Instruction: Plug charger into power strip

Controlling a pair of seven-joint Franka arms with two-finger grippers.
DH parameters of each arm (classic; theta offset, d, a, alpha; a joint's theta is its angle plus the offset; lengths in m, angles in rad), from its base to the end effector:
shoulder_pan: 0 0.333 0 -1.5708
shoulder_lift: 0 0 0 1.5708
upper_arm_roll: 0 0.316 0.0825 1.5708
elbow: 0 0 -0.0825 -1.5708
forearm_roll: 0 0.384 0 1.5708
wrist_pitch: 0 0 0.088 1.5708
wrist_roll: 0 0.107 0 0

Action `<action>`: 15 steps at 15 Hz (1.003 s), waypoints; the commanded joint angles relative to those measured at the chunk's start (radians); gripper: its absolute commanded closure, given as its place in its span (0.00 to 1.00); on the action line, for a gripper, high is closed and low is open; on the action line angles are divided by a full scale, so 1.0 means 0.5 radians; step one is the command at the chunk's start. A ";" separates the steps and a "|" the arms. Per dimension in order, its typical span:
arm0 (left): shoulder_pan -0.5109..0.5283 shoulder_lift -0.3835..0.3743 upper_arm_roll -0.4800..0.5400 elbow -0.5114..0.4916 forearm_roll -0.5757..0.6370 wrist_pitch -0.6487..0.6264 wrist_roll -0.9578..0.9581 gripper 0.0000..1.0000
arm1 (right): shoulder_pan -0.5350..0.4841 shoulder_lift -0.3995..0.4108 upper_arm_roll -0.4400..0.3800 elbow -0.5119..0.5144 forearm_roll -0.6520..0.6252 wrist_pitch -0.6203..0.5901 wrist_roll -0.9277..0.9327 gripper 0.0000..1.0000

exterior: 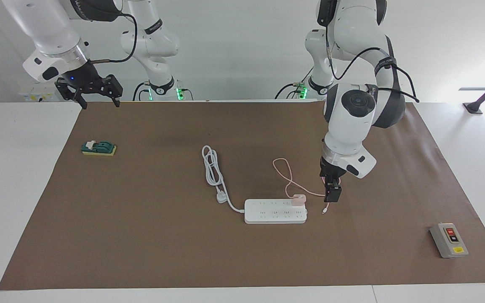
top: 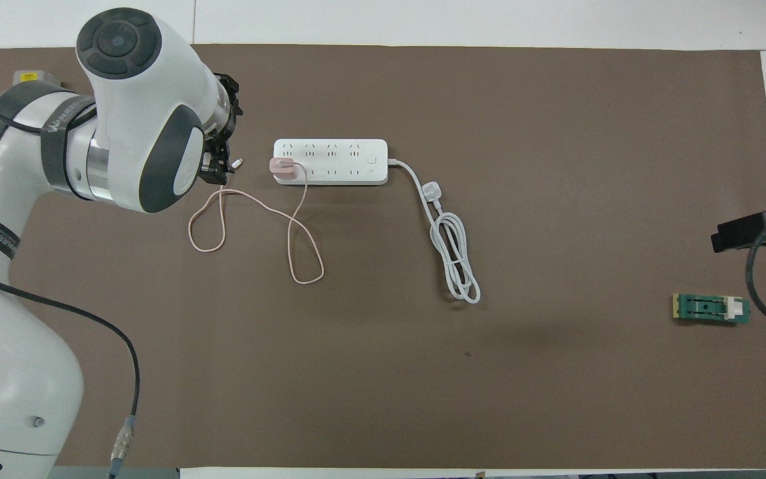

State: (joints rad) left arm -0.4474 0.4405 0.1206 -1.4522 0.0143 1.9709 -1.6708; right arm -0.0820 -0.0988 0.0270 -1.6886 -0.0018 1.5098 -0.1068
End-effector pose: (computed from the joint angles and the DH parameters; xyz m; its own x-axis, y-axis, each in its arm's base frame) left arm 0.6546 -0.2352 0.4425 0.2401 0.9691 0.0565 0.9658 -0.2443 0.0866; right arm 0.5149 -0.0279 0.6171 0.9955 0.0515 -0.0800 0.0513 -0.9987 -0.0041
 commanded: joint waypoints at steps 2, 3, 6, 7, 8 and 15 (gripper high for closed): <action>0.115 -0.104 0.004 -0.026 0.027 -0.067 0.511 0.00 | -0.026 -0.008 0.026 -0.001 -0.033 -0.028 0.002 0.00; 0.164 -0.138 0.004 -0.023 0.021 -0.110 0.707 0.00 | -0.026 0.010 0.020 -0.001 -0.033 -0.028 -0.001 0.00; 0.339 -0.249 0.004 -0.026 0.017 -0.245 1.406 0.00 | -0.026 0.084 0.017 0.131 -0.039 -0.114 -0.001 0.00; 0.397 -0.279 0.004 -0.026 0.017 -0.272 1.621 0.00 | -0.032 0.099 0.014 0.171 -0.039 -0.123 -0.004 0.00; 0.452 -0.307 0.004 -0.023 0.017 -0.309 1.830 0.00 | -0.032 0.102 0.010 0.186 -0.039 -0.123 -0.004 0.00; 0.640 -0.580 0.010 -0.019 0.020 -0.747 2.540 0.00 | -0.029 0.121 0.013 0.229 -0.110 -0.117 -0.007 0.00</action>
State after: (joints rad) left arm -0.1434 0.2105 0.1322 -1.4449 0.0146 1.6731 -0.4717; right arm -0.0849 -0.0542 0.0219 -1.6020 -0.0292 1.4776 -0.1068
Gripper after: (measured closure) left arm 0.000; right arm 0.000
